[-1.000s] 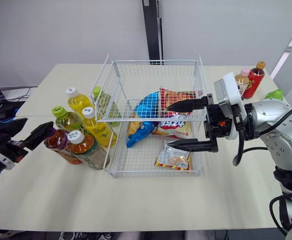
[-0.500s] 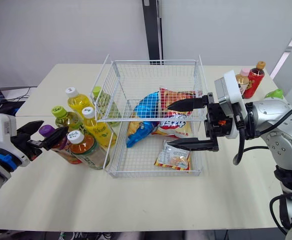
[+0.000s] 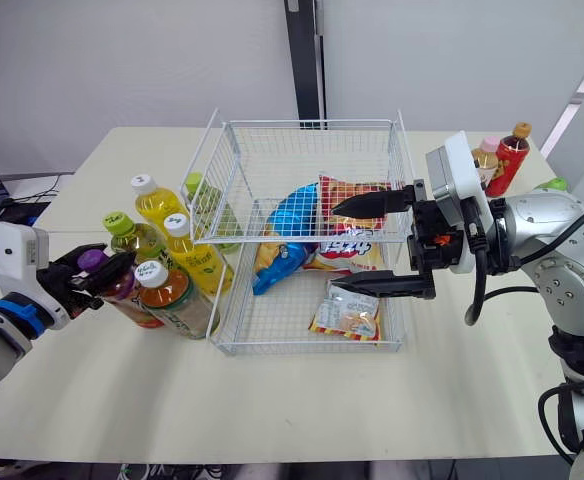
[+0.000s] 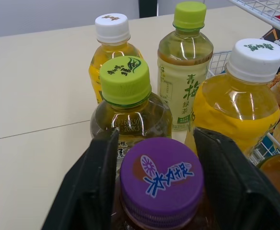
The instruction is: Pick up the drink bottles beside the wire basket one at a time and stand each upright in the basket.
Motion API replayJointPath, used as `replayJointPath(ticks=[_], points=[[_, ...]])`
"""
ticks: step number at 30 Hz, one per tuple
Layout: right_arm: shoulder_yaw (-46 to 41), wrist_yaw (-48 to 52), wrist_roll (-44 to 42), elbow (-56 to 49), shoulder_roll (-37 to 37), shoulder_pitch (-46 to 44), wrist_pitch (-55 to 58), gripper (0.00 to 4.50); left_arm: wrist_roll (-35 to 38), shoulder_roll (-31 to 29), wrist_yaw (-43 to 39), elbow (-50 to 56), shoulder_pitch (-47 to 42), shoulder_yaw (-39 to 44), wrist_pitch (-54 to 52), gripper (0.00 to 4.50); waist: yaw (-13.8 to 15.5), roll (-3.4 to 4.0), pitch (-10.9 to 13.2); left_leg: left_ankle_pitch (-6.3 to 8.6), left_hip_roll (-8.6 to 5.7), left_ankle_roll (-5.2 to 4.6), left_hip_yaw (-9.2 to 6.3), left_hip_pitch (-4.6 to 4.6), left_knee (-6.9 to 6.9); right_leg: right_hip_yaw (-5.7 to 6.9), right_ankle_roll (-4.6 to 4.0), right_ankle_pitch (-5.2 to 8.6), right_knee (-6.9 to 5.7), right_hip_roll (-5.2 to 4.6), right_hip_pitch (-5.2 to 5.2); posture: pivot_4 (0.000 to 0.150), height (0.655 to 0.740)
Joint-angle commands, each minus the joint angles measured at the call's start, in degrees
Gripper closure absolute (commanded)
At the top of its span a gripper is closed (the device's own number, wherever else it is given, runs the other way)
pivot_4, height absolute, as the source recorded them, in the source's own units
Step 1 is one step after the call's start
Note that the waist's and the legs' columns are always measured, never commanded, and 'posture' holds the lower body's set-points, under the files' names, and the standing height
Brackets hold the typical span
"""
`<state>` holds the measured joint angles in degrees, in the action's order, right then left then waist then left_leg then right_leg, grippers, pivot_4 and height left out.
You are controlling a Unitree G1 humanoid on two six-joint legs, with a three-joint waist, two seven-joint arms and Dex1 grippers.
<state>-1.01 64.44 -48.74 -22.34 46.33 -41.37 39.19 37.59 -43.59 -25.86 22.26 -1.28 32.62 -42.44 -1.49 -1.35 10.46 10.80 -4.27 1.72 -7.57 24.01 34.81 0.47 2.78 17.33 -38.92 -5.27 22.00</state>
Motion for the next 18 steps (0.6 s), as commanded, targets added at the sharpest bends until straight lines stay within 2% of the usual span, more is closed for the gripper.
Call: replayJointPath(ticks=[1, 7, 11, 15, 18], points=[[-2.3, -0.5, -1.3, -2.0, 0.0, -1.1, -0.1, 0.0, -0.3, -0.2, 0.3, 1.1, -0.2, 0.0, -0.3, 3.13, 0.0, 0.0, 0.0, 0.0, 0.0, 0.0, 0.0, 0.0, 0.0, -0.01, 0.0, 0.0, 0.0, 0.0, 0.0, 0.15, 0.74], [-2.2, -1.1, -1.4, -2.2, -0.3, -0.9, -0.2, 0.0, 1.4, -1.0, -0.7, 1.3, 0.4, 3.1, -0.9, 3.13, 0.0, 0.0, 0.0, 0.0, 0.0, 0.0, 0.01, 0.0, 0.0, -0.01, 0.0, 0.0, 0.0, 0.0, 0.0, 0.15, 0.74], [-2.5, -1.3, -1.6, -1.5, -0.5, -1.5, -0.1, 0.0, 4.9, -4.1, -3.6, 1.5, 0.2, 7.7, -3.2, 3.13, -0.2, -0.04, 0.0, 0.0, 0.02, 0.0, 0.0, 0.01, 0.0, 0.0, 0.0, 0.0, 0.0, 0.0, 0.03, 0.15, 0.74], [-2.5, -0.6, -1.2, 0.1, -0.4, -2.5, -0.3, 0.0, 10.1, -11.6, -9.0, -0.5, -2.6, 12.7, -7.8, 3.13, -0.2, -0.22, 0.1, 0.0, 0.07, 0.01, -0.08, 0.1, 0.01, 0.04, -0.03, -0.02, -0.03, 0.08, 0.12, 0.15, 0.74], [-2.7, -0.1, -1.0, 0.6, 0.1, -2.7, -0.3, 0.0, 12.2, -20.4, -14.2, -4.3, -5.0, 16.2, -12.2, 3.13, -0.2, -0.24, 0.1, 0.0, 0.05, 0.01, -0.07, 0.13, 0.01, 0.05, -0.03, -0.02, -0.02, 0.08, 0.14, 0.15, 0.74]])
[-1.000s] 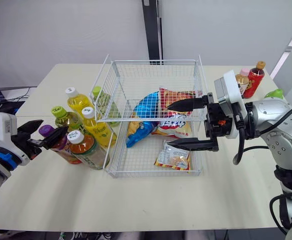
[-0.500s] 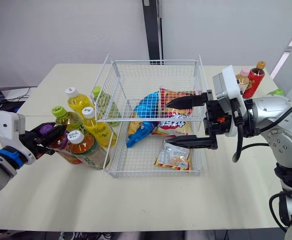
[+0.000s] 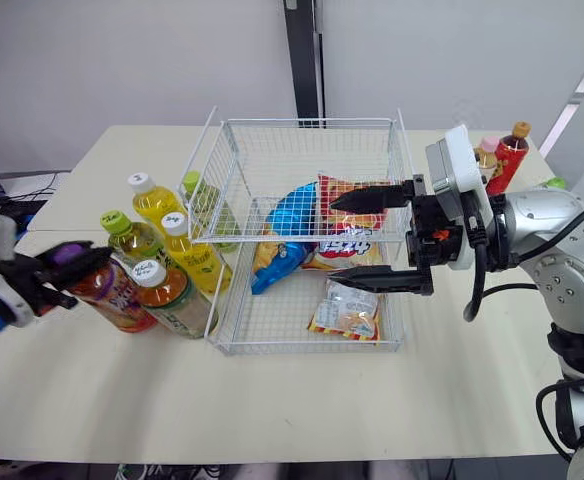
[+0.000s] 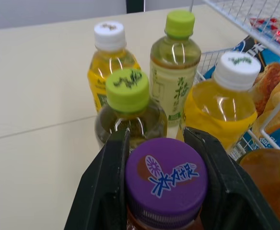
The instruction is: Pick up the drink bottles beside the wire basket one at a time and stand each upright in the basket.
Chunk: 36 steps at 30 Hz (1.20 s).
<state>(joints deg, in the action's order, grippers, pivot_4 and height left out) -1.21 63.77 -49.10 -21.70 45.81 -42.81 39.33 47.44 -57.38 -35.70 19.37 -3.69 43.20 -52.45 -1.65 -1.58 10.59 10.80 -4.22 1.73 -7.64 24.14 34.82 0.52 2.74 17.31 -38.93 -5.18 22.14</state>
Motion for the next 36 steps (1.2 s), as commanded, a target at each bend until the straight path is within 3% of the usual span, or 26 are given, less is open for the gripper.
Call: replayJointPath(ticks=[1, 7, 10, 13, 18, 23, 31, 36], points=[[-2.6, 0.9, -0.7, 0.1, 0.8, -1.3, -0.3, 0.0, 3.1, -9.2, -5.4, -3.3, -4.5, 6.2, -3.1, 3.13, 0.0, 0.0, 0.0, 0.0, -0.01, 0.0, 0.01, 0.01, -0.01, 0.0, 0.0, 0.0, 0.01, 0.01, 0.0, 0.15, 0.74], [-3.9, 0.2, -0.3, 1.2, 1.9, -1.7, -0.1, 0.0, 7.9, -20.7, -8.2, -14.6, -21.1, 0.1, -5.5, 3.13, 0.0, -0.02, 0.0, 0.0, -0.01, 0.0, 0.0, 0.05, -0.02, 0.04, 0.01, 0.0, -0.01, 0.04, 0.06, 0.15, 0.74], [-4.7, -0.6, -0.2, 1.2, 2.3, -1.5, 0.3, 0.0, 8.5, -23.1, -9.1, -19.4, -29.2, -5.6, -5.0, 3.13, -0.2, -0.02, 0.0, 0.0, -0.07, 0.0, 0.04, 0.07, -0.03, -0.02, 0.06, -0.02, -0.02, 0.03, 0.07, 0.15, 0.74], [-5.6, -1.8, 0.3, 0.4, 3.1, -0.4, 0.5, 0.0, 6.2, -22.9, -9.7, -26.2, -45.2, -17.1, -1.5, 3.13, -0.1, -0.05, 0.1, 0.0, -0.05, 0.01, 0.01, 0.08, -0.02, 0.02, 0.07, -0.03, -0.1, 0.05, 0.08, 0.15, 0.74], [-7.7, -4.9, -0.5, -3.1, 3.8, 2.7, 1.6, 0.0, -3.4, -14.6, -14.6, -36.9, -72.1, -33.7, 0.6, 3.13, 0.0, -0.24, 0.1, -0.04, -0.08, 0.06, 0.04, 0.24, 0.12, 0.09, 0.2, -0.11, -0.09, 0.18, 0.09, 0.15, 0.74], [-10.6, -8.7, -1.8, -6.4, 3.9, 6.2, 2.8, 0.0, -12.8, -5.2, -21.8, -47.8, -88.4, -42.9, 4.1, 3.13, -0.2, -0.26, 0.1, -0.04, -0.14, 0.05, 0.1, 0.35, 0.19, 0.08, 0.26, -0.13, -0.07, 0.15, 0.14, 0.15, 0.74], [-14.1, -13.3, -2.1, -7.8, 4.6, 9.2, 3.2, 0.0, -21.8, 13.1, -27.2, -61.6, -96.9, -46.8, 13.6, 3.13, -0.7, -0.27, 0.2, -0.05, -0.11, 0.03, 0.09, 0.37, 0.2, 0.07, 0.26, -0.13, -0.13, 0.15, 0.17, 0.15, 0.74], [-17.9, -17.3, -1.9, -9.9, 4.6, 13.9, 2.9, 0.0, -24.9, 24.3, -25.1, -68.5, -98.0, -45.3, 20.0, 3.13, -0.5, -0.36, 0.2, -0.05, -0.14, 0.03, 0.07, 0.54, 0.4, 0.07, 0.27, -0.14, -0.12, 0.11, 0.24, 0.15, 0.74]])
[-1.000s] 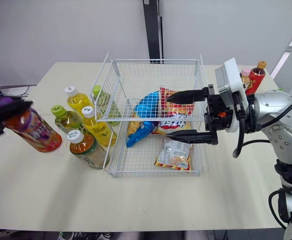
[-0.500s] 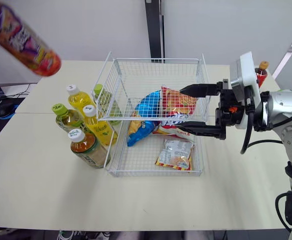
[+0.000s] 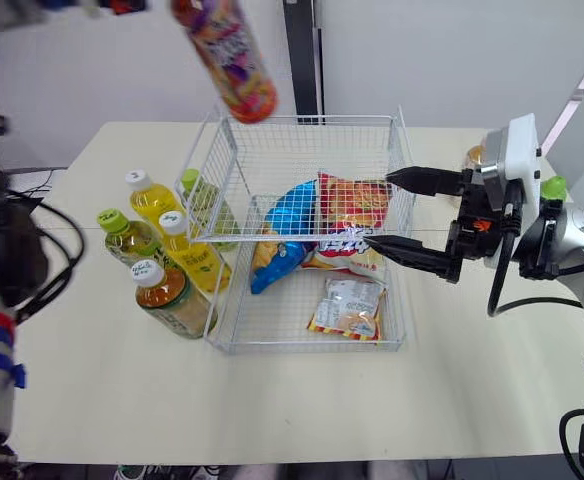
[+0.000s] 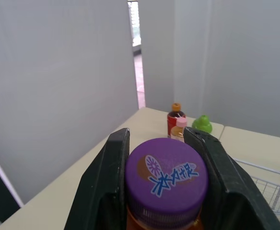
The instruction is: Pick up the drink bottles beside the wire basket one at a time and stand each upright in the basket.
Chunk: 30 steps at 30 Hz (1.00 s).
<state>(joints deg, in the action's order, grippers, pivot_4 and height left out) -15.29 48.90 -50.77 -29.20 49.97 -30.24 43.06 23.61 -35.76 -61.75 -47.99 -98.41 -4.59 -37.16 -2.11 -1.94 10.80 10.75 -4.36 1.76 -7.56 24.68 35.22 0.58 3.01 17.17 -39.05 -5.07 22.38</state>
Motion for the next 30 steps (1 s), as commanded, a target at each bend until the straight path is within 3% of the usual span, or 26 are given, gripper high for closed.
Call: replayJointPath(ticks=[1, 13, 27, 30], points=[[-4.4, -3.5, -0.1, -3.0, 0.1, 2.3, -1.2, 0.0, -1.7, 4.7, 1.8, -2.2, -3.2, 2.7, 6.1, 3.13, -0.1, -0.01, 0.0, 0.0, -0.01, 0.0, 0.0, 0.02, 0.02, -0.01, 0.01, 0.0, 0.0, -0.02, 0.01, 0.15, 0.74], [-8.1, -12.4, -1.7, -8.5, -1.4, 7.7, -1.2, 0.0, -7.6, 17.7, 6.7, -13.7, -4.5, 4.4, 16.8, 3.13, -0.4, -0.02, 0.0, 0.01, -0.04, -0.03, 0.01, 0.06, 0.24, 0.02, 0.03, -0.01, -0.09, -0.04, 0.0, 0.15, 0.74], [-7.5, -15.4, -2.5, -10.2, -1.2, 9.3, -2.1, 0.0, -13.5, 22.9, 5.2, -20.2, -5.4, 3.9, 22.0, 3.13, -0.3, -0.02, 0.0, 0.05, -0.07, -0.09, 0.03, 0.11, 0.52, 0.03, 0.09, -0.03, -0.17, -0.03, -0.06, 0.15, 0.74], [-7.7, -15.3, -2.7, -10.3, -1.1, 10.1, -2.4, 0.0, -13.7, 22.6, 4.2, -20.4, -6.0, 4.6, 22.2, 2.14, -0.3, -0.02, 0.0, 0.05, -0.07, -0.09, 0.02, 0.11, 0.57, 0.02, 0.1, -0.03, -0.23, -0.02, -0.06, 0.15, 0.74]])
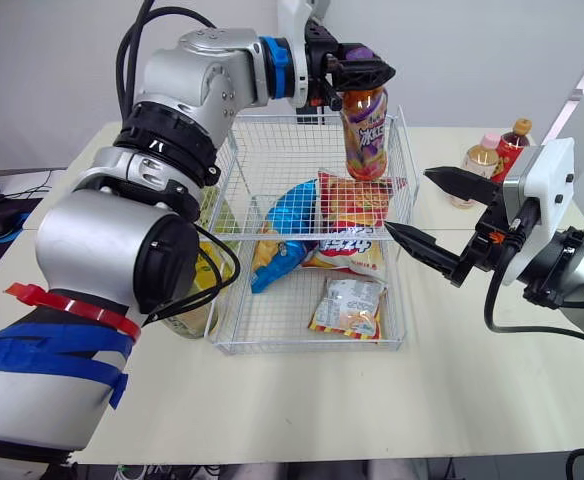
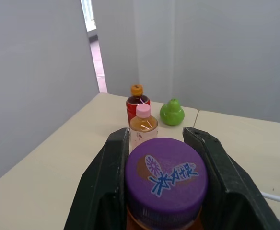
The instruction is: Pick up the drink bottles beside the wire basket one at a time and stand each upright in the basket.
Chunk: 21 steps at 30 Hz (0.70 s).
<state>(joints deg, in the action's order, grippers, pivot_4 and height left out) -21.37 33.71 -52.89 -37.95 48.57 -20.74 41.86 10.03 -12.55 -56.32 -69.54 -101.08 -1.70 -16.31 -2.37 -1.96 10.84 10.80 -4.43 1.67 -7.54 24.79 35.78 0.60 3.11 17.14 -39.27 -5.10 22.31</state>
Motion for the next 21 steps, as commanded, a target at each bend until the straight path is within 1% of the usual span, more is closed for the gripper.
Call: replayJointPath(ticks=[1, 2, 7, 8, 11, 15, 18, 21], points=[[-1.8, 0.0, -0.6, -1.5, 0.5, 0.8, -1.3, 0.0, -0.1, -1.0, -1.7, 1.2, -3.6, 2.0, 1.4, 1.92, 0.0, 0.0, 0.0, 0.0, 0.0, 0.0, 0.0, 0.0, 0.01, 0.0, 0.0, 0.0, -0.01, 0.0, 0.0, 0.15, 0.74], [-1.9, 0.2, -0.7, -1.4, 0.6, 1.0, -1.4, 0.0, -0.1, -1.4, -2.0, 1.2, -3.8, 2.2, 1.5, 1.55, 0.0, 0.0, 0.0, 0.0, 0.0, 0.0, 0.0, 0.0, 0.02, 0.01, 0.0, 0.0, -0.03, 0.0, 0.0, 0.15, 0.74], [-2.2, 1.0, -0.8, -0.8, 1.3, 1.2, -1.7, 0.0, 0.0, -4.8, -6.1, 3.3, -4.2, 3.1, -0.5, 0.07, -0.2, 0.0, 0.0, 0.0, 0.0, 0.0, 0.01, -0.02, 0.04, -0.01, 0.01, 0.01, -0.14, 0.02, 0.01, 0.15, 0.74], [-2.2, 1.3, -0.8, -0.7, 1.5, 1.2, -1.7, 0.0, 0.0, -5.3, -6.8, 3.9, -4.1, 3.1, -1.0, 0.03, -0.3, 0.0, 0.0, 0.0, 0.0, 0.0, 0.01, -0.02, 0.06, 0.0, 0.01, 0.01, -0.17, 0.03, 0.01, 0.15, 0.74], [-1.5, 2.6, -0.4, 0.0, 2.1, 0.7, -2.1, 0.0, 0.0, -9.3, -10.7, 8.6, -2.2, 2.4, -4.9, 0.03, -0.4, 0.01, 0.0, 0.0, 0.01, 0.0, 0.0, -0.02, 0.1, 0.01, 0.01, 0.01, -0.22, 0.05, 0.01, 0.15, 0.74], [0.1, 4.7, -0.4, 1.6, 3.0, -1.4, -2.3, 0.0, 2.0, -16.7, -16.1, 20.7, 3.0, 2.3, -15.4, 0.03, -1.0, 0.03, 0.0, 0.0, 0.03, 0.0, -0.04, -0.04, 0.13, -0.04, 0.01, 0.01, -0.27, 0.07, 0.01, 0.15, 0.74], [1.5, 6.7, -1.2, 2.8, 3.7, -3.6, -1.9, 0.0, 3.8, -22.4, -15.3, 33.2, 8.9, 3.8, -22.5, 0.03, -1.1, 0.05, 0.0, 0.0, 0.08, 0.0, -0.15, -0.09, 0.14, -0.07, -0.01, 0.02, -0.36, 0.09, 0.02, 0.15, 0.74], [3.7, 8.9, -1.6, 4.3, 4.0, -6.5, -1.5, 0.0, 6.6, -27.5, -11.1, 43.8, 14.7, 8.0, -29.6, 0.03, -0.9, 0.05, 0.0, 0.0, 0.1, 0.0, -0.21, -0.08, 0.19, -0.06, -0.01, 0.02, -0.37, 0.1, 0.02, 0.15, 0.74]])
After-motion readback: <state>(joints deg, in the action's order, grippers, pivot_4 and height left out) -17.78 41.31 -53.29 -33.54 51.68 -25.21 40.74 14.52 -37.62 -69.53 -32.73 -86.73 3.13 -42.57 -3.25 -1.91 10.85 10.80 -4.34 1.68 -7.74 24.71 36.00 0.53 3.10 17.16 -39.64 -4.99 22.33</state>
